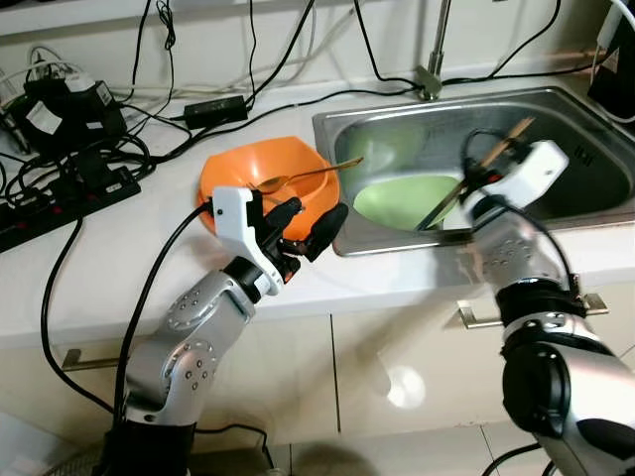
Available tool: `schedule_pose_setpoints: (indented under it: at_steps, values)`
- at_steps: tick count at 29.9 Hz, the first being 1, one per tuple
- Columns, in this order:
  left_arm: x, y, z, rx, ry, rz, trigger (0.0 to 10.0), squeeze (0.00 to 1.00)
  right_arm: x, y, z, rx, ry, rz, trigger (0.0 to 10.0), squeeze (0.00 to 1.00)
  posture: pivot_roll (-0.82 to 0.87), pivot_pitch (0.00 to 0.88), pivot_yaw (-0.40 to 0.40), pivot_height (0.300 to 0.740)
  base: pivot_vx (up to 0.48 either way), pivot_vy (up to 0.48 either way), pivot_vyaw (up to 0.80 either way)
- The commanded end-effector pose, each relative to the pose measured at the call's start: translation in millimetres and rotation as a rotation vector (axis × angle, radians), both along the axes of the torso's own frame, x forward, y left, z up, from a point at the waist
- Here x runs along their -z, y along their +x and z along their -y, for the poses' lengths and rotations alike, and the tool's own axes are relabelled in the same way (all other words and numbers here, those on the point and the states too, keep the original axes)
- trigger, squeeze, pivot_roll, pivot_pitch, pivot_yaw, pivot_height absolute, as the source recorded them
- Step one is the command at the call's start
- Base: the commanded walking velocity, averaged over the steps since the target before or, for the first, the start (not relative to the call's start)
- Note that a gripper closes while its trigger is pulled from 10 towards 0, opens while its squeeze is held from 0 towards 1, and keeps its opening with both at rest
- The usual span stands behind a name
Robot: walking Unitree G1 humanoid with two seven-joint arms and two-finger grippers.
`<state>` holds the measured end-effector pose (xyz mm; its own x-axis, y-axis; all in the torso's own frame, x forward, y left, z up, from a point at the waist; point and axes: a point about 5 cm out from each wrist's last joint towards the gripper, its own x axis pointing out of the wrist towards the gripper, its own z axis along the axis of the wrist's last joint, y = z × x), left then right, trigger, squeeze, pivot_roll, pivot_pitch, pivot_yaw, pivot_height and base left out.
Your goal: Kitchen organization
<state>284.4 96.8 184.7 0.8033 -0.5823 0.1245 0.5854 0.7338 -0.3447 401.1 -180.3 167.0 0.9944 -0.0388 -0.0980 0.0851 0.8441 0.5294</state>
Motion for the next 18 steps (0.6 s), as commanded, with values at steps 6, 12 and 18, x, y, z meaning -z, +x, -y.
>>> schedule_pose_setpoints:
  at_steps: [6, 12, 18]
  values:
    - [3.4, -0.6, -2.2, -0.013, 0.038, 0.005, 10.0, 0.0, 9.3, 1.7, -28.4, -0.126, -0.082, -0.059, 4.7, 0.0, 0.01, 0.0, 0.13, 0.74, 0.0, 0.0, 0.0]
    - [3.2, -1.3, -1.8, -0.017, 0.045, 0.009, 10.0, 0.0, 9.8, 2.2, -33.3, -0.15, -0.117, -0.069, 10.0, 1.0, 0.01, 0.0, 0.125, 0.74, 0.0, 0.0, 0.0]
    - [2.5, -0.4, -1.2, -0.042, 0.05, 0.019, 10.0, 0.0, 6.2, 3.1, -35.2, -0.174, -0.149, -0.048, 10.0, 1.0, 0.01, 0.0, 0.122, 0.74, 0.0, 0.0, 0.0]
